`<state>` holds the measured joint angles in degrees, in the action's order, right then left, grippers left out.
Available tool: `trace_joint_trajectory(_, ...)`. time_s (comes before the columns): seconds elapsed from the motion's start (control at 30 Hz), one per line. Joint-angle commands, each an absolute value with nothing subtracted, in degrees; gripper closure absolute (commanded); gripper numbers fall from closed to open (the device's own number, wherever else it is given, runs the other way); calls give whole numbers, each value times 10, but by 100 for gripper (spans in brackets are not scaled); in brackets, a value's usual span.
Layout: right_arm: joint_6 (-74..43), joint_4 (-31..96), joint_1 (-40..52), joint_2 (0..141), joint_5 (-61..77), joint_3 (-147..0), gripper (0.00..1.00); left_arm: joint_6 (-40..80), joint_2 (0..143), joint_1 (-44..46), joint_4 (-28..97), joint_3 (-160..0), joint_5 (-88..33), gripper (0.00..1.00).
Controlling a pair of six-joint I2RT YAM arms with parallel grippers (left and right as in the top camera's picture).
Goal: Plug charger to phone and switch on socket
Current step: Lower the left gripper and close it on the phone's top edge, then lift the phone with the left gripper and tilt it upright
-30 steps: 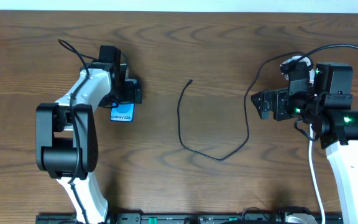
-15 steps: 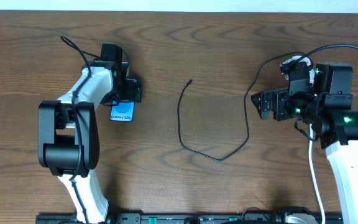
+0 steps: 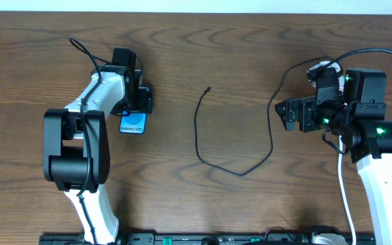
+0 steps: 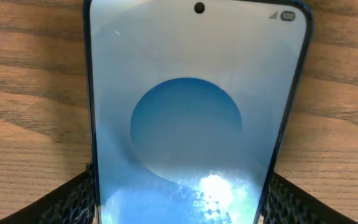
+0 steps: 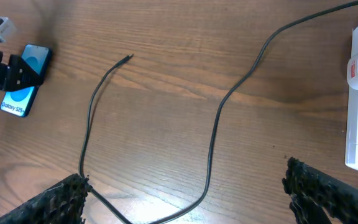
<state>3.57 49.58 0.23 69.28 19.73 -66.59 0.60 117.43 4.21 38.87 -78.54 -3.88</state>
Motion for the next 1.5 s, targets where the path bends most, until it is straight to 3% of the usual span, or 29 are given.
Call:
trace_joint_trajectory(0.0, 39, 497, 4, 696, 198, -677, 1, 28, 1213, 46, 402, -767, -66, 23)
trace_joint_trajectory(0.5, 39, 496, 4, 697, 196, -677, 1, 51, 1196, 46, 425, -783, -66, 25)
trace_joint_trajectory(1.13, 39, 495, 4, 697, 196, -677, 1, 124, 1076, 46, 489, -795, -71, 26)
trace_joint_trajectory(1.47, 39, 495, 4, 697, 196, -677, 1, 166, 1065, 46, 518, -795, -165, 26)
